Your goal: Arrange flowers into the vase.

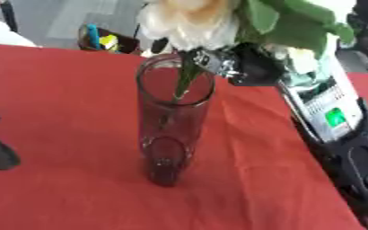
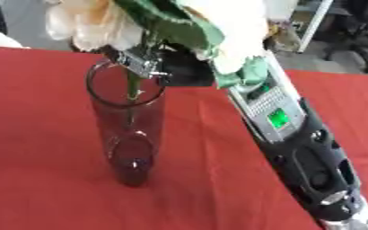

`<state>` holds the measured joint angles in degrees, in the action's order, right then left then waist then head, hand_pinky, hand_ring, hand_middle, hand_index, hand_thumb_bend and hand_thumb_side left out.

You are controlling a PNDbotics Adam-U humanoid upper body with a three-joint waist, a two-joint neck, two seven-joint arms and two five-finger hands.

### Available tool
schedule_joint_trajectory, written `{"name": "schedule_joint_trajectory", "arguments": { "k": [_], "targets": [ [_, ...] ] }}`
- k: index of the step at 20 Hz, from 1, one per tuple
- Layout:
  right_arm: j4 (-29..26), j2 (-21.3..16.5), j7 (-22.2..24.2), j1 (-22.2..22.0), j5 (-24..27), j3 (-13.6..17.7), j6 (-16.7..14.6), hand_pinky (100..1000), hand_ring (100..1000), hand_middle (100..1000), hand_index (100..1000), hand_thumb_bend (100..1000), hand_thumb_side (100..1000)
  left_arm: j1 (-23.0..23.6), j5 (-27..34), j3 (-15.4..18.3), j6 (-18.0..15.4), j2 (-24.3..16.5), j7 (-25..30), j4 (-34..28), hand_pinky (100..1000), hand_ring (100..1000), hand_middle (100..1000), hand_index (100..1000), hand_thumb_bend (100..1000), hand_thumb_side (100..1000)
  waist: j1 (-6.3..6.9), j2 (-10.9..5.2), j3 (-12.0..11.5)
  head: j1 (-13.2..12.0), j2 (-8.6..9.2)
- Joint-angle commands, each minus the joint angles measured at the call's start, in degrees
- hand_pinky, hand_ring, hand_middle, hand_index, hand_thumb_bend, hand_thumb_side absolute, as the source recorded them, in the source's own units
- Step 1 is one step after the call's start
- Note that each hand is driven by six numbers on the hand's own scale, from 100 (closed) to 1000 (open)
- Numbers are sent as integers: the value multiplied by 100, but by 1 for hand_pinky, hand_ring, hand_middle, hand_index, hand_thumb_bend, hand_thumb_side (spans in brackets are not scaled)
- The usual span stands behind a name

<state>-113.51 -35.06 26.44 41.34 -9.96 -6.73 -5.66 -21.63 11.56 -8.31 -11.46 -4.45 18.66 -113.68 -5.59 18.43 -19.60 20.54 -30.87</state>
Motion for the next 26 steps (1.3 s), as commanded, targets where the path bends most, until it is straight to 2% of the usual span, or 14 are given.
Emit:
{"name": "schedule_joint_trajectory", "arguments": {
  "k": [1, 6, 18, 20, 26],
  "targets": [
    [-109, -180, 1, 58, -45, 82, -172, 945, 1000, 640, 776, 100, 1000, -22, 8, -20, 20, -34, 21, -91, 489, 452, 684, 756, 100, 975, 26, -107, 16, -35, 41],
    [-109, -178, -34, 29, -11, 101, -385, 955, 1000, 672, 815, 100, 1000, -32, -14, -23, 38, -31, 41, -91, 488, 457, 685, 756, 100, 977, 17, -87, 22, -39, 127],
    [-109, -180, 25, -35, -8, 99, -566, 965, 1000, 702, 837, 100, 1000, -53, -36, -28, 59, -22, 72, -91, 488, 458, 687, 756, 100, 981, -2, -41, 9, -96, 185],
    [-109, -204, 92, -46, -1, 88, -598, 972, 1000, 705, 836, 100, 1000, -60, -43, -28, 63, -22, 74, -91, 488, 459, 688, 756, 100, 981, -15, -32, 6, -140, 154],
    [-109, -388, 296, -56, 317, 162, -522, 984, 1000, 699, 829, 100, 1000, -65, -53, -29, 85, -22, 75, -91, 488, 460, 689, 755, 100, 984, -46, -37, 6, -439, -88]
  ]
}}
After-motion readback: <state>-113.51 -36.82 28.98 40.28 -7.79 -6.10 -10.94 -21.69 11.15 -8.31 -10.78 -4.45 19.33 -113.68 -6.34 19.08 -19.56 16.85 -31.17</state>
